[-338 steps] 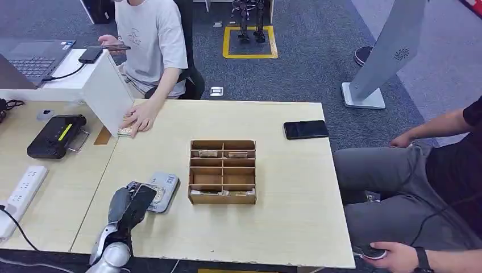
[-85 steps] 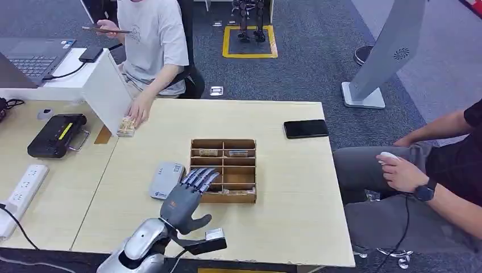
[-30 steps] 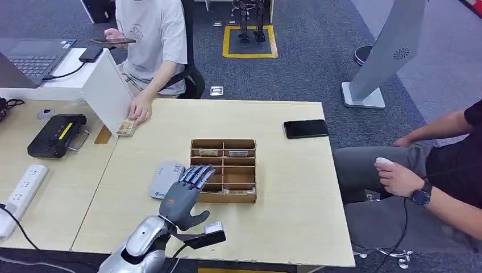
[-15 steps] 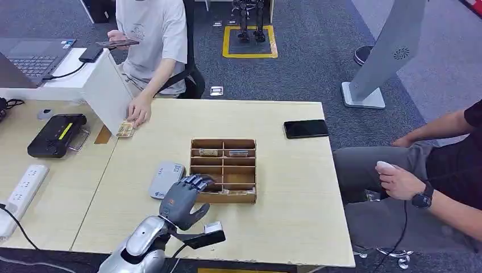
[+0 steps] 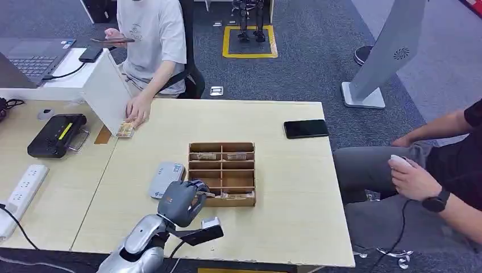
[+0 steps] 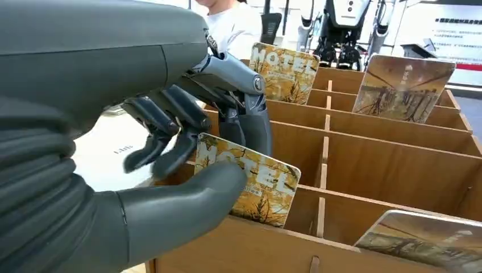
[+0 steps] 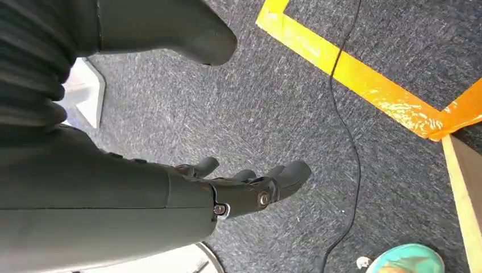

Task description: Pass the card to the sensor for recognition and then transmit it.

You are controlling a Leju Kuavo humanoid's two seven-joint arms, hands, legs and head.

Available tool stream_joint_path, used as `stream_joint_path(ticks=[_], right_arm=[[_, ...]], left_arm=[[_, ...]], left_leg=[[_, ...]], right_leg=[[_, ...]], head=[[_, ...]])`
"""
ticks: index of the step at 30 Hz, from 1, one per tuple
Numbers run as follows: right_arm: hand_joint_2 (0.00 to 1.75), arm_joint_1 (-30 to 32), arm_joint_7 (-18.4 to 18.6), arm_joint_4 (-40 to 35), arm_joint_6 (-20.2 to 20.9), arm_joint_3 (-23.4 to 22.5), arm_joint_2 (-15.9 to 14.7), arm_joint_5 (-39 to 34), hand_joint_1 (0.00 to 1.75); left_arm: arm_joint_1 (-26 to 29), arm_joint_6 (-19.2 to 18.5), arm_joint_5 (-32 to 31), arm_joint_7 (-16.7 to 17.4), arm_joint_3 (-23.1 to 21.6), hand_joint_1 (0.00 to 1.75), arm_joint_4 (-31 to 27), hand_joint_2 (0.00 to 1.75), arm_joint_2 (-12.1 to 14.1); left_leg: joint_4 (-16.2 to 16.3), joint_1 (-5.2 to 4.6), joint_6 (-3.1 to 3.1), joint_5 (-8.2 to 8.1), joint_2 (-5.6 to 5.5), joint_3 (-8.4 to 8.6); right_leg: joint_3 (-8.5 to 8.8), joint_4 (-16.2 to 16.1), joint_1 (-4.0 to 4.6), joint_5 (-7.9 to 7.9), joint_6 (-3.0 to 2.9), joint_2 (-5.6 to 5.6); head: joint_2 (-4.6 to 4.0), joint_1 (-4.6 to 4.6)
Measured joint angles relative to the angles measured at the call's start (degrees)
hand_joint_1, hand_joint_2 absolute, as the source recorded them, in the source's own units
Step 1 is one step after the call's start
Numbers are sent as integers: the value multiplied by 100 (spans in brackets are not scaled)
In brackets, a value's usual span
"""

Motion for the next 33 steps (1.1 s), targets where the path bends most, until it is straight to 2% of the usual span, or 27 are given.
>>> stream_joint_path(ticks=[17,22,26,29,30,33], right_arm=[[175,0,-2,0,0,59,-2,-13,0],[175,3,-18,0,0,87,-4,-120,0],[175,34,-57,2,0,92,-26,-254,0],[175,77,-83,33,0,92,-48,-343,0],[175,98,-96,42,-2,92,-59,-372,0],[175,134,-142,72,-22,92,-85,-444,0]], left_arm=[[0,-7,72,-33,26,175,0,175,0],[16,-221,1090,-547,153,175,-112,175,29],[-36,-761,2366,-1056,385,175,-989,175,425],[-285,-1145,3037,-1069,729,175,-1821,175,980],[-406,-1281,3273,-1031,919,175,-2091,175,1229],[-685,-1763,3633,-984,1540,175,-2655,175,1678]], left_leg=[[0,0,0,0,0,0],[0,0,-2,3,0,0],[0,3,-3,3,0,0],[-1,8,-5,5,1,0],[-2,9,-11,9,1,0],[-4,11,-15,12,1,1]], right_leg=[[1,0,0,0,0,0],[0,1,0,0,0,0],[-1,1,2,0,0,1],[-2,3,4,0,-2,2],[-2,5,5,0,-2,2],[-3,5,13,0,-3,2]], head=[[0,0],[0,0],[0,2],[0,0],[0,0],[0,0]])
